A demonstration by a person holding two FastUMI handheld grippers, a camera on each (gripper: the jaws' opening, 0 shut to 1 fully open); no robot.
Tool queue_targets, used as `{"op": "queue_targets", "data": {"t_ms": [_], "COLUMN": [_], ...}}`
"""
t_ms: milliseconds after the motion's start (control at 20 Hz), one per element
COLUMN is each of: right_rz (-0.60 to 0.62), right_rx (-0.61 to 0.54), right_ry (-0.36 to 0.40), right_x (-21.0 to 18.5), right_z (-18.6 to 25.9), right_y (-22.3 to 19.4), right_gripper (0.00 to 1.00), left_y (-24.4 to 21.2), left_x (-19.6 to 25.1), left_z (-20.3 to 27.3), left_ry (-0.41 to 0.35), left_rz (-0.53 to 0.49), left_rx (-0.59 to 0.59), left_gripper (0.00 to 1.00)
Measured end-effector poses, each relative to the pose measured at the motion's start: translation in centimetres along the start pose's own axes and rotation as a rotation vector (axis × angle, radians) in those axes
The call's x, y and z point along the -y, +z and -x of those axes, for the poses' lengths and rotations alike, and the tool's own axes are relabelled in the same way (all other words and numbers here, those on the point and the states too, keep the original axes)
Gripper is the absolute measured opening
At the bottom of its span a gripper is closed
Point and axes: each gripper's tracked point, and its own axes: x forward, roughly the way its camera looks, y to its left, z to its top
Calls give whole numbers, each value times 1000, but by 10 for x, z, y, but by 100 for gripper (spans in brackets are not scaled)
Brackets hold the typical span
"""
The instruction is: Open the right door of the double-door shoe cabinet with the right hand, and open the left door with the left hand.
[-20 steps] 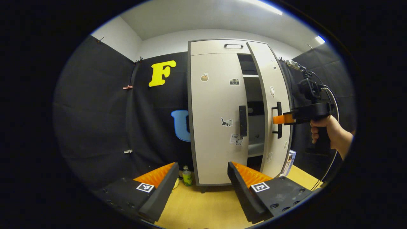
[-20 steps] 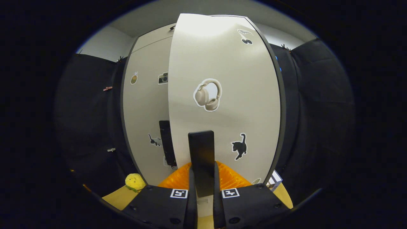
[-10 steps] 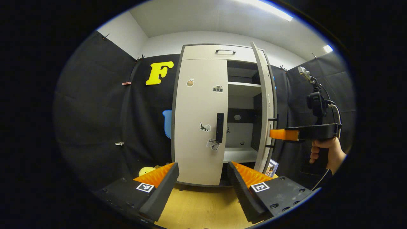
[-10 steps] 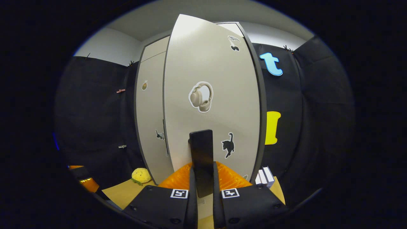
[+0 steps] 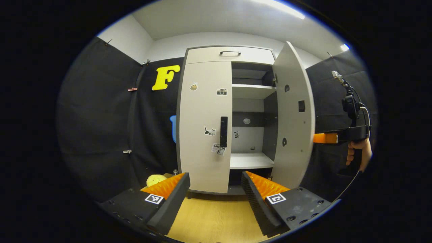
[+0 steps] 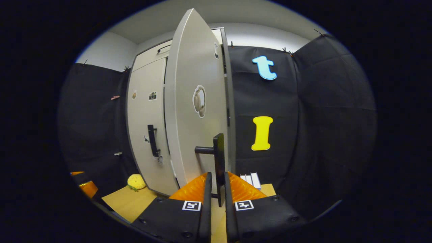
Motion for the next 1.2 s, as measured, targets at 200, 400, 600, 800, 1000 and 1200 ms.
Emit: {"op": "queue_targets", "data": {"t_ms": [200,400,600,800,1000,1200], "right_rz": [-103,-32,-59,-43,-7,-2], "right_rx": [-14,-5,8,27,32,31], "right_ry": [78,27,1,-37,-65,-74], "right_x": [-4,-8,-8,0,-1,-22], "right_z": [11,13,29,53,74,88], "right_y": [-4,-7,-12,-20,-21,-27], "right_gripper": [9,7,7,6,5,5], "left_y": [-3,-1,-4,-15,-24,-26], "left_x": [-11,-5,-1,4,1,-8], "left_z": [-9,-17,-18,-23,-37,-58], "left_ry": [0,-18,-35,-70,-104,-138], "left_rz": [-13,15,-3,-5,11,14], "left_rx": [-13,-18,-21,-38,-59,-69], "left_gripper": [92,95,95,95,95,95]}}
